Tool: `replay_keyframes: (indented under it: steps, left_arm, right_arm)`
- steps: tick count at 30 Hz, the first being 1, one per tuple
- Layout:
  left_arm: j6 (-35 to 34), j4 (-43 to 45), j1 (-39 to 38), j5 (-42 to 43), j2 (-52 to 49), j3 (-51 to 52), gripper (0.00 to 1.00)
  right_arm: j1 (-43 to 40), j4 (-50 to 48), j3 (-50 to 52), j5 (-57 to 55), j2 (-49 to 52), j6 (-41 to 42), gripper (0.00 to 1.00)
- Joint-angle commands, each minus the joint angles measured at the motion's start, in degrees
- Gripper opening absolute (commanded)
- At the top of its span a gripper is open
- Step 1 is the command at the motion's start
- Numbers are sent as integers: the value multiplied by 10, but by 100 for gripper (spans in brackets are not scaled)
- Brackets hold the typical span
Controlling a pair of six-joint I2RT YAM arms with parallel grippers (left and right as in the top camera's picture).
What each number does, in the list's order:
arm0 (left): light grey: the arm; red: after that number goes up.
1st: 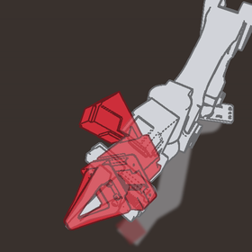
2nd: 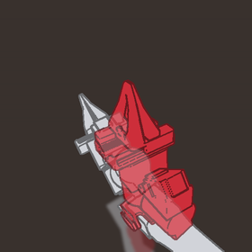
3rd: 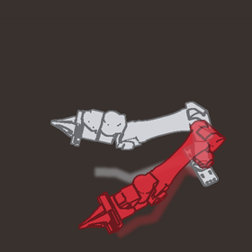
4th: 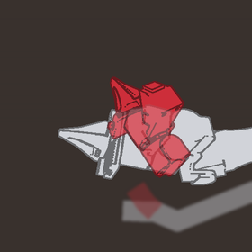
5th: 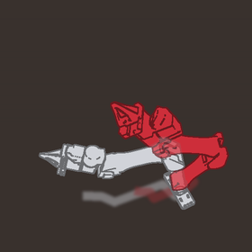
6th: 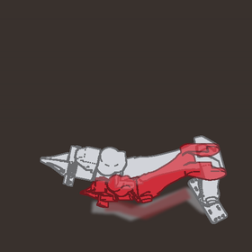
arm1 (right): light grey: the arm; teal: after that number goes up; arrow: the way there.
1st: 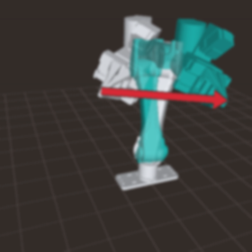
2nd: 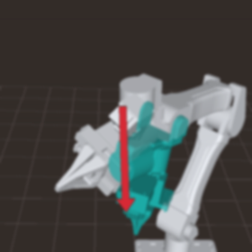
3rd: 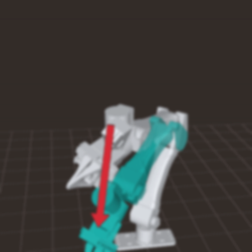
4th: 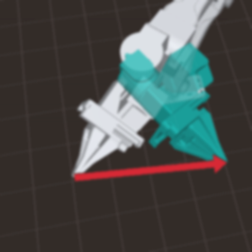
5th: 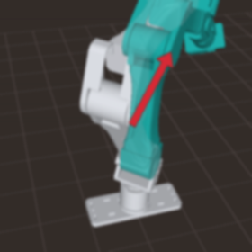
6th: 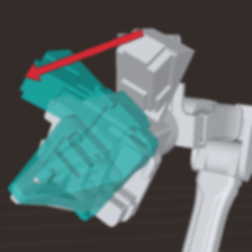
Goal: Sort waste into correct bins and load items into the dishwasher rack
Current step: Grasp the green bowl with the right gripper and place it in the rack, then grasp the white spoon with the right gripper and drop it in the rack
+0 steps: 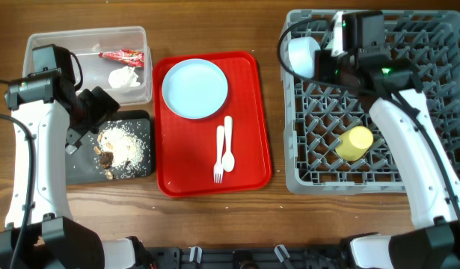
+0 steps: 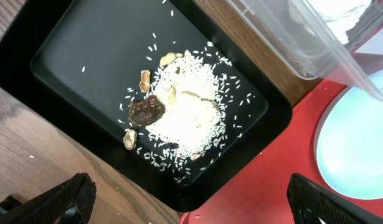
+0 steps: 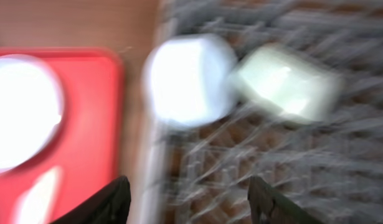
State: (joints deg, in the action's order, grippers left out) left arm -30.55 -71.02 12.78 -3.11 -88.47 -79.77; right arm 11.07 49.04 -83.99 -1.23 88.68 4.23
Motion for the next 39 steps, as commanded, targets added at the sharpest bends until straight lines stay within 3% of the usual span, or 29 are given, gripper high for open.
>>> replay_keyframes:
  steps: [1, 4, 7, 10, 14, 15, 18, 22, 24, 28, 31, 34, 39]
  left_arm:
    - [1, 0, 2, 1, 10, -2, 100]
    - [1, 1, 2, 1, 10, -2, 100]
    - [1, 0, 2, 1, 10, -2, 100]
    - [1, 0, 2, 1, 10, -2, 100]
    - [1, 0, 2, 1, 10, -2, 100]
    - [1, 0, 2, 1, 10, -2, 100]
    - [1, 0, 2, 1, 10, -2, 100]
    - [1, -3, 2, 1, 10, -2, 100]
    - [1, -3, 2, 1, 10, -2, 100]
    - [1, -3, 2, 1, 10, -2, 100]
    - [1, -3, 2, 1, 10, -2, 100]
    - [1, -4, 2, 1, 10, -2, 100]
    - [1, -4, 2, 1, 10, -2, 100]
  right_arm:
    - [55, 73, 2, 180, 16, 54, 62]
    - [138, 102, 12, 176, 43, 54, 63]
    - [233, 81, 21, 137, 116, 115, 65]
    - [280, 44, 21, 90, 190, 191, 65]
    - [295, 31, 21, 73, 282, 194, 64]
    - [295, 28, 21, 63, 297, 194, 62]
    - [294, 28, 21, 9, 319, 209, 46]
    - [294, 34, 22, -13, 319, 212, 33]
    - [294, 26, 22, -13, 319, 181, 20]
    - [294, 26, 22, -13, 319, 168, 4]
    - [294, 50, 13, -14, 306, 170, 4]
    - [274, 58, 6, -35, 226, 186, 4]
    - [158, 81, 7, -80, 65, 184, 4]
